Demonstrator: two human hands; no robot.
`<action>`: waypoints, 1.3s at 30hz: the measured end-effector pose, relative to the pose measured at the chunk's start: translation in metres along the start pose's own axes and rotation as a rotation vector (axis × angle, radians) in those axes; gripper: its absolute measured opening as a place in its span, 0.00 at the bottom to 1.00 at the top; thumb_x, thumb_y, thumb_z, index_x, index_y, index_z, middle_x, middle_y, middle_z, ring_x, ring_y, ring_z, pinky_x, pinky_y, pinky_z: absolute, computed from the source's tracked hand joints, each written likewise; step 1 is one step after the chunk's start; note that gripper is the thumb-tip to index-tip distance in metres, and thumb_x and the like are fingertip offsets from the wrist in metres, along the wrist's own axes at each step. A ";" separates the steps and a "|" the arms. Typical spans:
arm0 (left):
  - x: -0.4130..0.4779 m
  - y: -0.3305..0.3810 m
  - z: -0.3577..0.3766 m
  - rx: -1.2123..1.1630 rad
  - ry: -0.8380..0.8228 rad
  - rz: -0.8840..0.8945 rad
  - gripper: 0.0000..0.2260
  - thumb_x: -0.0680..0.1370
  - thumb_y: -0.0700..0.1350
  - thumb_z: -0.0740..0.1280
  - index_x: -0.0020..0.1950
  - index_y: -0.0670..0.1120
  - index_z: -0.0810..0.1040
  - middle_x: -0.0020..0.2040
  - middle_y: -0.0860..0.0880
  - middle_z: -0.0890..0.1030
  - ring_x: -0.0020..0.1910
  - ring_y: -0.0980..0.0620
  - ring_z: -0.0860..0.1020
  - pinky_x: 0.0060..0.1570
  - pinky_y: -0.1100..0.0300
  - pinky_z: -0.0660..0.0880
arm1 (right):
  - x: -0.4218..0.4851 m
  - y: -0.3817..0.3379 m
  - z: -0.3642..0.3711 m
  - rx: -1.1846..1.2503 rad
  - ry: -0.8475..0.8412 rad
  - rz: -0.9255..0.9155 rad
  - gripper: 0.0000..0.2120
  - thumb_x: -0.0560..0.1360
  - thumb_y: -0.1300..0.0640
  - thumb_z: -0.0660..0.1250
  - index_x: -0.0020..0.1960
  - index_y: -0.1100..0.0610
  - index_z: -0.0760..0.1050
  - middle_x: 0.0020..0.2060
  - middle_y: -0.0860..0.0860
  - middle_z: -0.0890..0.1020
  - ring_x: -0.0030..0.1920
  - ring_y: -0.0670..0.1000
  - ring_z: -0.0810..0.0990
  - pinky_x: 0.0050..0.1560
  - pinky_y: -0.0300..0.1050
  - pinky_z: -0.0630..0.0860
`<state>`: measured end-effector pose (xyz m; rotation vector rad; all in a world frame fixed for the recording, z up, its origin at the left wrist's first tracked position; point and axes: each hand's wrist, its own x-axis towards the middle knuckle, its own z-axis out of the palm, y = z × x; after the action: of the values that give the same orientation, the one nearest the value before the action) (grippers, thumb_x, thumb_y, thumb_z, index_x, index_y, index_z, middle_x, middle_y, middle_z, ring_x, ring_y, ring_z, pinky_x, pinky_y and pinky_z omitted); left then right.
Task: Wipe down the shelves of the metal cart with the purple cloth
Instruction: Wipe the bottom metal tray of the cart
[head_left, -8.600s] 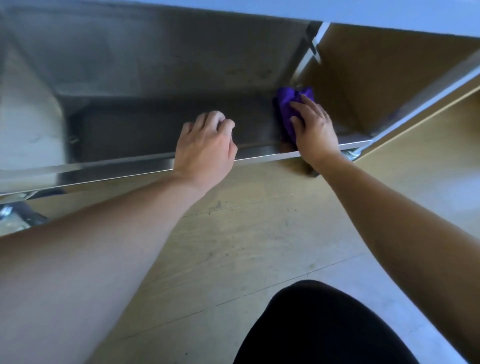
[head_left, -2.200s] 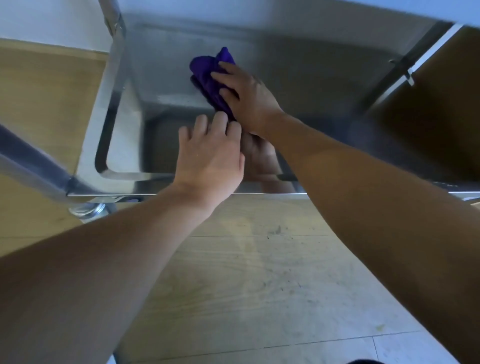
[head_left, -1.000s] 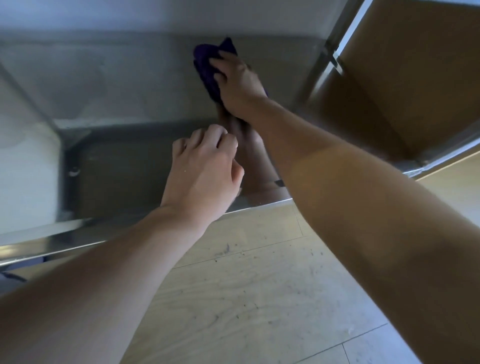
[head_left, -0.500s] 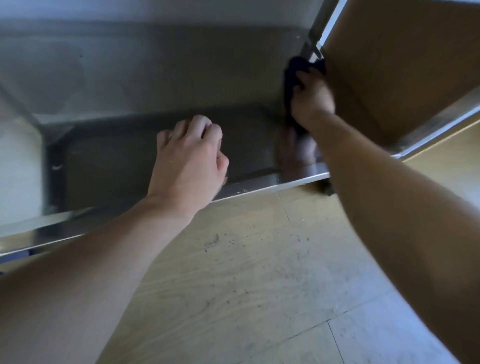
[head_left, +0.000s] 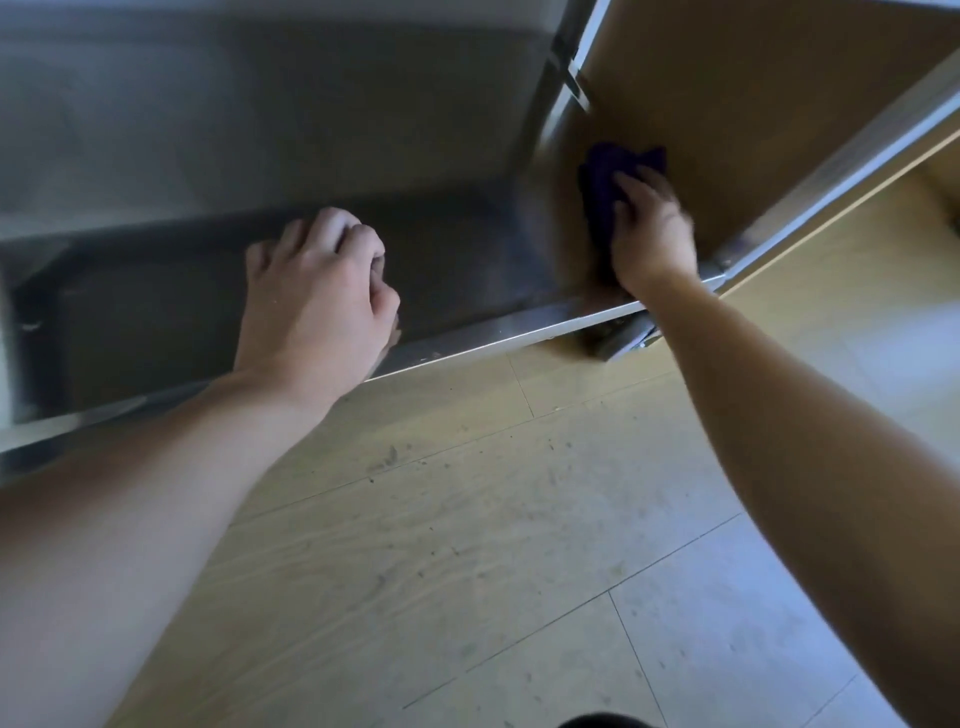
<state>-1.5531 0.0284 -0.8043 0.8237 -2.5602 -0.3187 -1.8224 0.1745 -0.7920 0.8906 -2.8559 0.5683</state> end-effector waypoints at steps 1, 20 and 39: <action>0.000 0.000 0.000 0.003 0.000 0.001 0.04 0.75 0.43 0.61 0.47 0.46 0.76 0.55 0.48 0.76 0.54 0.43 0.73 0.54 0.46 0.66 | -0.006 0.011 -0.006 -0.010 0.016 0.042 0.20 0.80 0.57 0.56 0.71 0.52 0.69 0.74 0.51 0.65 0.70 0.59 0.68 0.69 0.48 0.64; -0.003 -0.009 -0.011 -0.057 -0.026 0.026 0.10 0.76 0.43 0.62 0.54 0.44 0.79 0.58 0.48 0.77 0.56 0.44 0.76 0.54 0.48 0.70 | -0.089 -0.136 0.031 0.079 -0.103 -0.213 0.20 0.82 0.55 0.53 0.73 0.49 0.66 0.75 0.48 0.63 0.72 0.59 0.62 0.69 0.54 0.64; -0.089 -0.090 -0.075 -0.052 0.123 -0.238 0.11 0.77 0.40 0.58 0.52 0.40 0.78 0.56 0.43 0.77 0.49 0.39 0.79 0.51 0.42 0.76 | -0.169 -0.246 0.073 0.016 -0.205 -0.662 0.25 0.74 0.59 0.56 0.71 0.52 0.65 0.74 0.50 0.65 0.73 0.56 0.64 0.73 0.53 0.59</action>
<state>-1.4077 0.0035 -0.7980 1.0961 -2.3333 -0.3928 -1.5430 0.0496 -0.8142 1.8664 -2.4660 0.4298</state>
